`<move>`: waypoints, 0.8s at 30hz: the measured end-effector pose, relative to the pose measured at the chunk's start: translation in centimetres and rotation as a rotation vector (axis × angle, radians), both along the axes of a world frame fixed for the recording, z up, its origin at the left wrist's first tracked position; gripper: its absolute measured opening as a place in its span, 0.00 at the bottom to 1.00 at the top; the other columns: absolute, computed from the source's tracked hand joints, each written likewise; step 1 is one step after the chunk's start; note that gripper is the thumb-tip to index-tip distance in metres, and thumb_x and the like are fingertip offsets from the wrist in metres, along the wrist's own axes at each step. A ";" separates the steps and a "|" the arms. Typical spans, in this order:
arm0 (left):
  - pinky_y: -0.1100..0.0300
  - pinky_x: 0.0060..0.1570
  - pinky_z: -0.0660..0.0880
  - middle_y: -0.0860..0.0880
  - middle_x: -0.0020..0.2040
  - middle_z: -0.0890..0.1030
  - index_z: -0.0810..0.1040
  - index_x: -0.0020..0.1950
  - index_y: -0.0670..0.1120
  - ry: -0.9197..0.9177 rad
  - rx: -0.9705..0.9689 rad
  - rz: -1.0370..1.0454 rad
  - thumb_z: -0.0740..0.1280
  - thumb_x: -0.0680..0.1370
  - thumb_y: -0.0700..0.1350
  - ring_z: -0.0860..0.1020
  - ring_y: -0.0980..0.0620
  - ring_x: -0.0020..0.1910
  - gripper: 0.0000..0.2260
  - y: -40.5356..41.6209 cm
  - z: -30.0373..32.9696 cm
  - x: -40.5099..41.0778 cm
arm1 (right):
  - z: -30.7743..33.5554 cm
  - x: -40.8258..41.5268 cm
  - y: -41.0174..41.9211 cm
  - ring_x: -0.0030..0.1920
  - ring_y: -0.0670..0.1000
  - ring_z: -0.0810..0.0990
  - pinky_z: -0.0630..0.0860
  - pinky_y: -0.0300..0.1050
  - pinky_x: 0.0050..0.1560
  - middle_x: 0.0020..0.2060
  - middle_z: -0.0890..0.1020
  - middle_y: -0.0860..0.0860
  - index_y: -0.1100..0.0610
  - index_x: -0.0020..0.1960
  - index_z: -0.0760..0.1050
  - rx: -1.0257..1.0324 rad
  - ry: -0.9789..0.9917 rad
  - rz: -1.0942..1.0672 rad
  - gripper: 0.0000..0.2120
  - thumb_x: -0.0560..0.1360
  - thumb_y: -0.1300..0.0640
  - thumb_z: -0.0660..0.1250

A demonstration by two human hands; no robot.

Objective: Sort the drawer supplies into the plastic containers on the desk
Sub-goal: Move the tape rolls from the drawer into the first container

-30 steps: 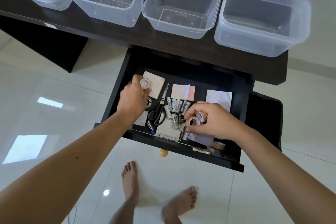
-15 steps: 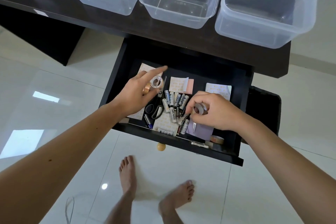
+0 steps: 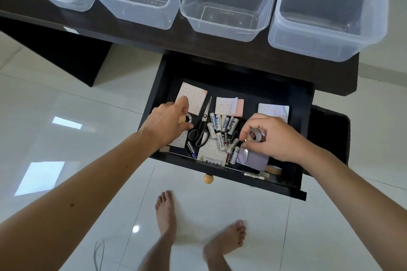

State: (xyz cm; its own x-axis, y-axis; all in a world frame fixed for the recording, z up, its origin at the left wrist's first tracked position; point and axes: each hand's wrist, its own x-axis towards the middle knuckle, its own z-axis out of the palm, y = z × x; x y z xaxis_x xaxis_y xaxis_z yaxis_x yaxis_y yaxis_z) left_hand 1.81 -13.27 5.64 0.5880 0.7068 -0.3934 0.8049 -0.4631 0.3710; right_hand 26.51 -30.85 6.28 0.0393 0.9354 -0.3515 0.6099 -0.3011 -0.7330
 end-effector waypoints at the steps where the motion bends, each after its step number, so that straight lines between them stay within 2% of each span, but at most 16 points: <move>1: 0.54 0.46 0.74 0.48 0.54 0.79 0.71 0.63 0.53 -0.003 -0.024 0.018 0.74 0.80 0.53 0.80 0.44 0.49 0.17 -0.2 0.0 0.0 | 0.0 0.0 0.0 0.49 0.46 0.80 0.74 0.38 0.49 0.48 0.80 0.45 0.42 0.45 0.84 0.007 0.002 -0.002 0.09 0.73 0.55 0.80; 3: 0.53 0.51 0.74 0.47 0.60 0.78 0.70 0.73 0.56 0.012 -0.057 0.031 0.74 0.80 0.52 0.80 0.43 0.55 0.24 -0.5 0.0 -0.1 | 0.1 0.0 -0.1 0.50 0.47 0.80 0.75 0.40 0.49 0.48 0.81 0.46 0.42 0.45 0.83 0.015 0.011 -0.009 0.09 0.72 0.54 0.81; 5: 0.51 0.56 0.76 0.45 0.64 0.79 0.67 0.77 0.54 0.061 -0.032 0.030 0.75 0.80 0.53 0.80 0.42 0.59 0.29 -0.7 -0.1 -0.1 | 0.1 0.2 -0.1 0.50 0.47 0.80 0.75 0.41 0.49 0.48 0.81 0.45 0.42 0.44 0.83 0.007 0.014 -0.008 0.10 0.71 0.53 0.82; 7: 0.50 0.57 0.76 0.45 0.64 0.81 0.66 0.77 0.50 0.095 -0.006 0.065 0.75 0.79 0.54 0.81 0.42 0.60 0.31 -0.9 -0.4 0.0 | 0.1 0.4 -0.1 0.49 0.47 0.80 0.76 0.44 0.49 0.47 0.80 0.45 0.42 0.44 0.83 -0.011 0.011 0.022 0.10 0.70 0.51 0.83; 9: 0.52 0.53 0.77 0.44 0.61 0.82 0.68 0.73 0.46 0.113 0.023 0.107 0.76 0.78 0.56 0.82 0.42 0.58 0.30 -0.9 -0.5 0.2 | 0.1 0.7 -0.2 0.48 0.46 0.80 0.78 0.46 0.50 0.47 0.80 0.43 0.42 0.45 0.84 -0.025 0.011 0.063 0.09 0.71 0.51 0.83; 12: 0.53 0.47 0.78 0.43 0.57 0.83 0.72 0.68 0.43 0.171 0.078 0.124 0.76 0.76 0.59 0.83 0.42 0.53 0.29 -1.2 -0.5 0.6 | 0.2 1.0 -0.2 0.49 0.45 0.79 0.76 0.41 0.50 0.49 0.80 0.42 0.39 0.50 0.86 -0.037 0.006 0.114 0.10 0.72 0.51 0.82; 15: 0.51 0.46 0.81 0.43 0.56 0.83 0.74 0.67 0.42 0.201 0.123 0.126 0.75 0.76 0.62 0.83 0.42 0.52 0.30 -1.1 -0.6 0.7 | 0.5 1.3 -0.1 0.47 0.44 0.78 0.75 0.41 0.48 0.49 0.80 0.42 0.41 0.46 0.86 -0.055 -0.008 0.155 0.08 0.71 0.52 0.82; 18: 0.51 0.45 0.80 0.42 0.55 0.84 0.75 0.66 0.42 0.200 0.134 0.117 0.74 0.78 0.61 0.84 0.42 0.51 0.28 -1.0 -0.9 0.9 | 0.6 1.9 -0.1 0.46 0.44 0.78 0.73 0.41 0.46 0.47 0.80 0.43 0.42 0.42 0.85 -0.112 -0.066 0.243 0.08 0.70 0.54 0.82; 21: 0.50 0.46 0.81 0.42 0.58 0.83 0.76 0.65 0.41 0.159 0.139 0.102 0.74 0.78 0.59 0.83 0.40 0.52 0.26 -1.0 -0.8 0.7 | 0.8 2.2 0.4 0.46 0.42 0.77 0.73 0.40 0.46 0.46 0.79 0.42 0.38 0.41 0.84 -0.254 -0.123 0.387 0.11 0.71 0.55 0.81; 24: 0.50 0.49 0.79 0.42 0.64 0.79 0.75 0.68 0.42 0.088 0.139 0.078 0.73 0.79 0.58 0.82 0.39 0.55 0.25 -1.1 -0.5 0.5 | 0.9 2.3 1.1 0.48 0.45 0.78 0.79 0.49 0.51 0.43 0.77 0.41 0.38 0.46 0.86 -0.372 -0.182 0.542 0.13 0.72 0.57 0.79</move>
